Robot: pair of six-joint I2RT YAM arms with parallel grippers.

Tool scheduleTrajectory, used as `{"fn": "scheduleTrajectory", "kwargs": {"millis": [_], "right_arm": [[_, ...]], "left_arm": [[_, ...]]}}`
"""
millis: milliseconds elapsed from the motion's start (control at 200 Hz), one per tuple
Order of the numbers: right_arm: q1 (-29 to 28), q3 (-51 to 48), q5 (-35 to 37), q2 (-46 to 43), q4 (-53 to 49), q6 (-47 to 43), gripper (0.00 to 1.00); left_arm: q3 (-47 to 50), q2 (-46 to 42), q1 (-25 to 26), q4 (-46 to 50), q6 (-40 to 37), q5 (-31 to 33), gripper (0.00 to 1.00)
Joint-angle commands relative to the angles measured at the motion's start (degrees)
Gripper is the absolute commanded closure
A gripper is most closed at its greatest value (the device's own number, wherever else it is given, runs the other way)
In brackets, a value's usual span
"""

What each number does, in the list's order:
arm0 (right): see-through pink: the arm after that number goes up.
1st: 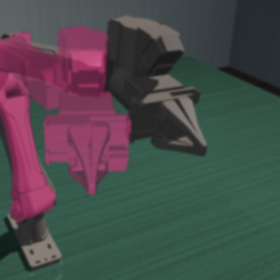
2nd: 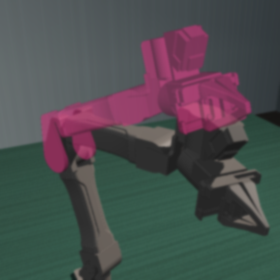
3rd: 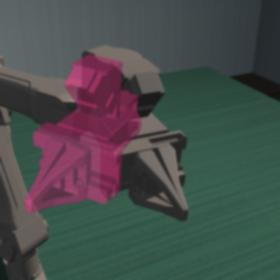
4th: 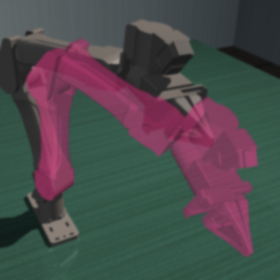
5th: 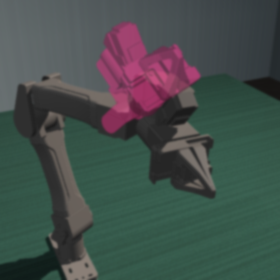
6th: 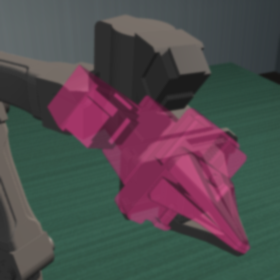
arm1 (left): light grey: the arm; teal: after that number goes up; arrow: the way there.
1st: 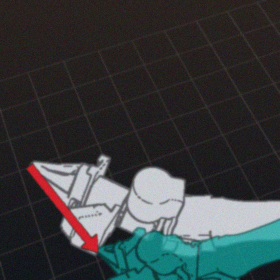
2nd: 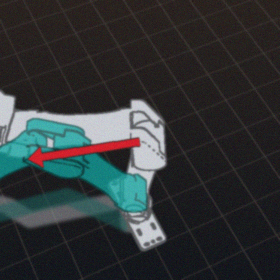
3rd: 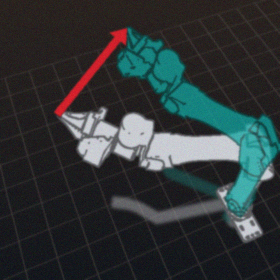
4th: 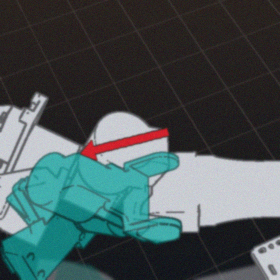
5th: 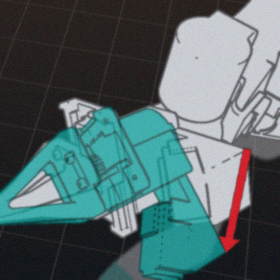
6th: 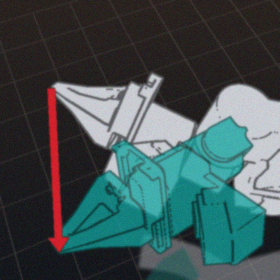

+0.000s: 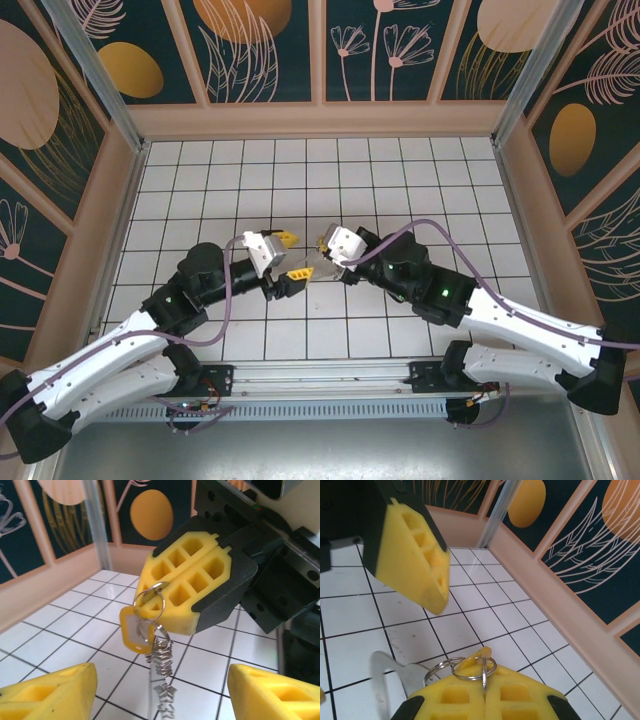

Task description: Put the keys on the keyring

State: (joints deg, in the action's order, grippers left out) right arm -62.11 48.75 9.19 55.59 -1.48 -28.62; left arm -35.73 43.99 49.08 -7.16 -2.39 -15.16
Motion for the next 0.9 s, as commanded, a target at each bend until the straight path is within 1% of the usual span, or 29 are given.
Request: {"fn": "scheduleTrajectory", "kwargs": {"millis": [0,95,235,295,520,761,896], "right_arm": [[0.49,2.91,1.28,1.11,-0.35,0.13,1.0],[0.52,3.76,0.94,1.9,-0.43,0.65,1.0],[0.5,4.67,1.27,3.09,-0.06,1.37,1.0],[0.42,4.89,1.59,3.68,0.0,1.59,1.0],[0.43,6.26,6.16,6.41,-0.24,3.89,1.0],[0.41,5.71,7.51,6.8,0.6,5.14,1.0],[0.41,5.37,7.53,6.22,0.95,5.33,1.0]], "left_arm": [[2.15,-2.77,0.18,-2.96,2.16,5.86,0.3],[3.52,-4.11,0.1,-4.07,2.35,6.04,0.31],[2.5,-3.12,0.14,-4.87,2.42,2.89,0.38],[1.23,-1.99,0.09,-4.33,2.39,2.99,0.41],[-3.06,2.63,0.14,-2.64,2.69,2.61,0.54],[-5.63,6.69,0.12,-1.91,2.85,3.08,0.59],[-6.98,8.75,0.14,-0.27,2.35,5.27,0.59]]}}
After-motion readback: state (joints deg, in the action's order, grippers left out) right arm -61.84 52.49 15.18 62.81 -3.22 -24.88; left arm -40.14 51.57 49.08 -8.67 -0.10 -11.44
